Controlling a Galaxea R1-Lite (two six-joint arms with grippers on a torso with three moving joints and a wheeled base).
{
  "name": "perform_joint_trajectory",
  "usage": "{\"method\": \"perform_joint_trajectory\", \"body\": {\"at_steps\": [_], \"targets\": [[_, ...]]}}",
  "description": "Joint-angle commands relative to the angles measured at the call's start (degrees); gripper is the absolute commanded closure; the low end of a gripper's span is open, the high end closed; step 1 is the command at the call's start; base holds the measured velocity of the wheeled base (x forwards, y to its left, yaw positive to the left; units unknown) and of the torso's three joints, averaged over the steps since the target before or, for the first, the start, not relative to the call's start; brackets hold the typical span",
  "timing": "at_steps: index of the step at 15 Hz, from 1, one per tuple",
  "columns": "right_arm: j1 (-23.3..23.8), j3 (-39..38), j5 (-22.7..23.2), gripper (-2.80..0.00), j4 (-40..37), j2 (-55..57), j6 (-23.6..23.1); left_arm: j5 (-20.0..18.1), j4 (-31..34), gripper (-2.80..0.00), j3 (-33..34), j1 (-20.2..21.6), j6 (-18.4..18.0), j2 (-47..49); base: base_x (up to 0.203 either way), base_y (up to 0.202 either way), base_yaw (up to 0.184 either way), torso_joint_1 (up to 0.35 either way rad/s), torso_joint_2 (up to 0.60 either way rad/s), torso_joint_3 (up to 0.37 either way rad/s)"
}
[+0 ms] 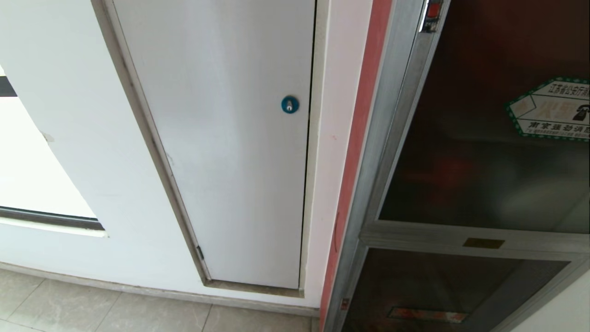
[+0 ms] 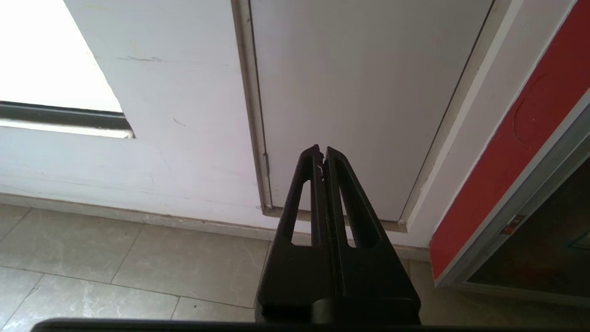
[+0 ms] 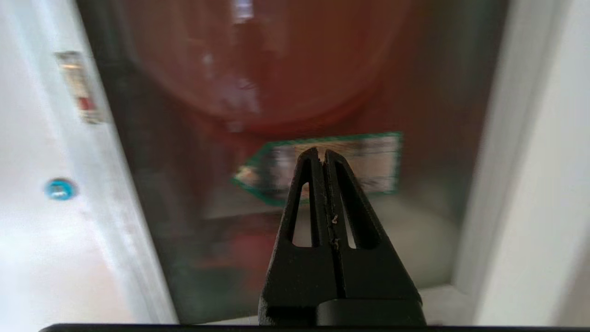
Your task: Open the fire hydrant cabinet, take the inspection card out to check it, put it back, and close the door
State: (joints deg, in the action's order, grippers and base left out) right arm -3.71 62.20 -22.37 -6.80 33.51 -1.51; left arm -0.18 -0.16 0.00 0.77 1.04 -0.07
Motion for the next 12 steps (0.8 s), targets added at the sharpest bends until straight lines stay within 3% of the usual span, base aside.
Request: {"method": "perform_joint_trajectory", "body": {"at_steps": [1,4,8,12], "targets": [[1.93,-4.22,-0.95,0.00,-0.06,-5.84,-0.24,0.01,-0.02,0.00,0.06,0.02,0.05,0.07,0.000,0.000,0.000,0.000,0.00,0.000],[2.13,-12.91,-0.05,0.00,0.06,-13.31,-1.58,0.01,-0.02,0.00,0.00,0.02,0.02,0.07,0.000,0.000,0.000,0.000,0.00,0.000],[2.38,-24.91,5.44,0.00,0.34,-21.99,-1.72,0.01,-0.02,0.00,0.06,0.02,0.02,0.07,0.000,0.000,0.000,0.000,0.00,0.000],[3.21,-34.27,15.11,0.00,0.24,-30.12,-1.28,0.01,-0.02,0.00,0.07,0.02,0.02,0.07,0.000,0.000,0.000,0.000,0.00,0.000]]}}
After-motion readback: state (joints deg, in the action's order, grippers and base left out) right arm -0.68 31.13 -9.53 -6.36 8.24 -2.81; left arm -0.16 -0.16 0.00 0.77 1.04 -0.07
